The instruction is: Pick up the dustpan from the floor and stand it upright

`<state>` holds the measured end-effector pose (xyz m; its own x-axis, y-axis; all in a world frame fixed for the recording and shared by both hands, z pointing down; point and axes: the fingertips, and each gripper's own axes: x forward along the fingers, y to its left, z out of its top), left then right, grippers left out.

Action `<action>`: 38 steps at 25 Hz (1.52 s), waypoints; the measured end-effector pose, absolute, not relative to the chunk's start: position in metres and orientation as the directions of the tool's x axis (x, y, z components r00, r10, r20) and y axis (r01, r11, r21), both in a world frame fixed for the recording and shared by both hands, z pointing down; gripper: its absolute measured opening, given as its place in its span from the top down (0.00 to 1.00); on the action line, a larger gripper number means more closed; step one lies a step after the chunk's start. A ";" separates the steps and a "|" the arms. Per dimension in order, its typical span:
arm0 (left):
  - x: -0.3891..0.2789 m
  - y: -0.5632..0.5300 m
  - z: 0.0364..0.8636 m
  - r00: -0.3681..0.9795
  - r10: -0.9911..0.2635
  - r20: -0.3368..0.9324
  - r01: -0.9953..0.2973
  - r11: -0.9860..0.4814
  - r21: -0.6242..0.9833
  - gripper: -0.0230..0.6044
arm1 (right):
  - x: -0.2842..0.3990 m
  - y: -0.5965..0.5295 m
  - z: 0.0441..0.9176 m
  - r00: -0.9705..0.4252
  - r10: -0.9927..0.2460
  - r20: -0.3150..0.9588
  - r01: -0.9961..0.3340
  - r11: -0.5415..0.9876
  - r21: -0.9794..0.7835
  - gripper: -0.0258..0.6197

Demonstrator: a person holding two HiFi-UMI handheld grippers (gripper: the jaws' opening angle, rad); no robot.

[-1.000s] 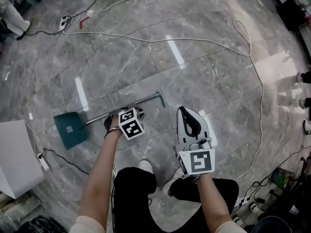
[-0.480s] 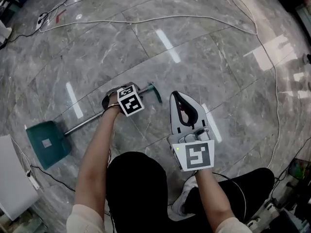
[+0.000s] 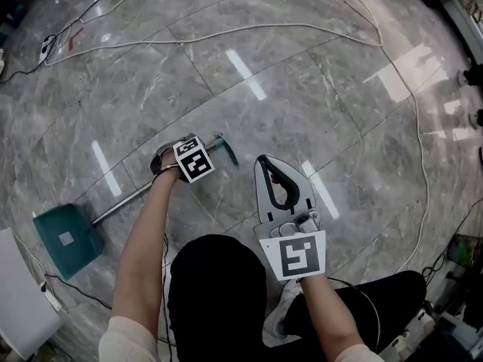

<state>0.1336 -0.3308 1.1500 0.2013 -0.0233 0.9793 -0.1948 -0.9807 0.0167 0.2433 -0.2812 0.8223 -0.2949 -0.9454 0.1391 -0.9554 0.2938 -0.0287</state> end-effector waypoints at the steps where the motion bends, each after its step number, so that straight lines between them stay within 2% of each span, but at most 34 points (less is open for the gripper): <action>1: 0.133 -0.331 1.152 0.195 -0.017 0.981 -0.192 -0.981 0.021 0.75 | 0.243 -0.280 0.822 -0.293 -0.946 0.140 -0.956 0.292 -0.031 0.93; 5: 0.135 -0.332 1.159 0.179 -0.022 0.984 -0.180 -0.984 0.011 0.81 | 0.245 -0.277 0.826 -0.295 -0.944 0.150 -0.955 0.294 -0.028 0.93; 11: 0.134 -0.334 1.155 0.216 -0.049 0.975 -0.207 -0.978 -0.004 0.85 | 0.243 -0.278 0.836 -0.300 -0.940 0.162 -0.954 0.297 -0.041 0.93; 18: 0.129 -0.341 1.104 0.301 -0.098 0.949 -0.225 -0.974 -0.029 0.85 | 0.224 -0.289 0.815 -0.359 -0.925 0.126 -0.933 0.353 -0.062 0.93; 25: 0.102 -0.363 0.990 0.468 -0.197 0.862 -0.281 -0.957 -0.066 0.85 | 0.181 -0.300 0.780 -0.515 -0.854 0.081 -0.857 0.513 -0.046 0.93; 31: 0.045 -0.359 0.848 0.622 -0.347 0.702 -0.378 -0.918 -0.119 0.85 | 0.120 -0.307 0.698 -0.629 -0.777 -0.015 -0.768 0.624 -0.144 0.93; 34: 0.013 -0.347 0.792 0.666 -0.427 0.612 -0.447 -0.885 -0.131 0.85 | 0.098 -0.304 0.654 -0.653 -0.757 0.023 -0.743 0.635 -0.212 0.93; 38: -0.033 -0.328 0.734 0.666 -0.541 0.514 -0.557 -0.819 -0.140 0.86 | 0.070 -0.282 0.592 -0.691 -0.718 0.087 -0.717 0.664 -0.214 0.93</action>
